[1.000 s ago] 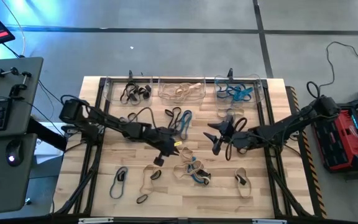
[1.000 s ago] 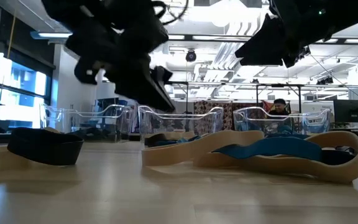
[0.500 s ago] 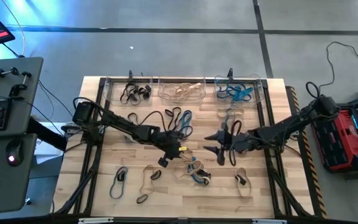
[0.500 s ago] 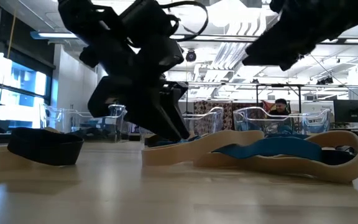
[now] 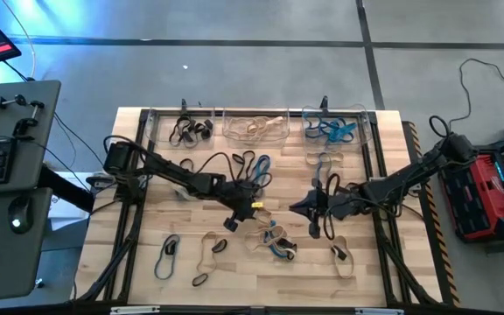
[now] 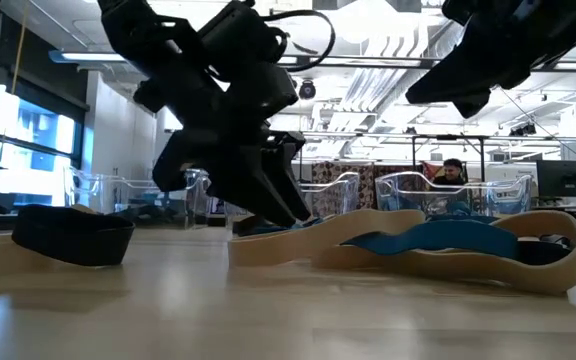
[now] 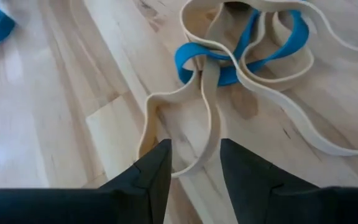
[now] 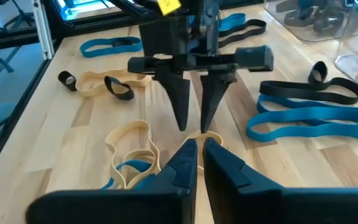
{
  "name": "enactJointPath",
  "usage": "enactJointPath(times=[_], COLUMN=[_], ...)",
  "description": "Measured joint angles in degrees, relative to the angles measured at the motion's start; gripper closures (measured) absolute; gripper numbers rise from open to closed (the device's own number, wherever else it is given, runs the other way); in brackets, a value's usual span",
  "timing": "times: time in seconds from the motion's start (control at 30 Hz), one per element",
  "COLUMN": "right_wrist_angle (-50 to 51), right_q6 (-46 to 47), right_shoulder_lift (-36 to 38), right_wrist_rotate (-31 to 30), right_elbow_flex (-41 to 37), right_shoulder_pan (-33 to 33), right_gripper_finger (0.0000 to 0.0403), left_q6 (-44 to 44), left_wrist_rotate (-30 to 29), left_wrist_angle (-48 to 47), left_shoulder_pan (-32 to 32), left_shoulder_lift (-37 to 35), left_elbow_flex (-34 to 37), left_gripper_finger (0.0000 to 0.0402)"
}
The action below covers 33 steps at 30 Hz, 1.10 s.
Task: Sort rubber bands into baskets
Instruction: Put the brown rubber band into the middle transparent bin
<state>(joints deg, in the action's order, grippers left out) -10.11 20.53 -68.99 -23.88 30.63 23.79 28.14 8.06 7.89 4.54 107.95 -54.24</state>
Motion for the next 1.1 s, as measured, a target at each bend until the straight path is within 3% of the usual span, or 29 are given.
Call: enactJointPath(times=[0.4, 0.63, 0.73, 1.1], right_wrist_angle=[-0.46, -0.47, -0.46, -0.08], right_q6=[-1.5, -1.5, -1.5, -1.71], right_shoulder_lift=[0.0, 0.0, 0.0, 0.0], right_wrist_rotate=[-0.14, -1.44, -1.64, -2.62], right_elbow_flex=[0.0, 0.0, 0.0, 0.02], right_shoulder_pan=[0.0, 0.0, 0.0, 0.0], right_gripper_finger=[0.0402, 0.0402, 0.0403, 0.0403], left_q6=[0.23, 0.94, 1.0, -0.75], left_wrist_rotate=[1.31, 1.11, 0.33, -5.53], left_wrist_angle=[2.61, 2.35, 1.58, -5.75], left_shoulder_pan=[0.79, 0.79, 0.79, 0.7], left_shoulder_lift=[3.16, 3.16, 2.75, -7.71], left_elbow_flex=[0.02, 0.02, 0.02, 0.0], left_gripper_finger=[0.028, 0.0382, 0.0393, 0.04])
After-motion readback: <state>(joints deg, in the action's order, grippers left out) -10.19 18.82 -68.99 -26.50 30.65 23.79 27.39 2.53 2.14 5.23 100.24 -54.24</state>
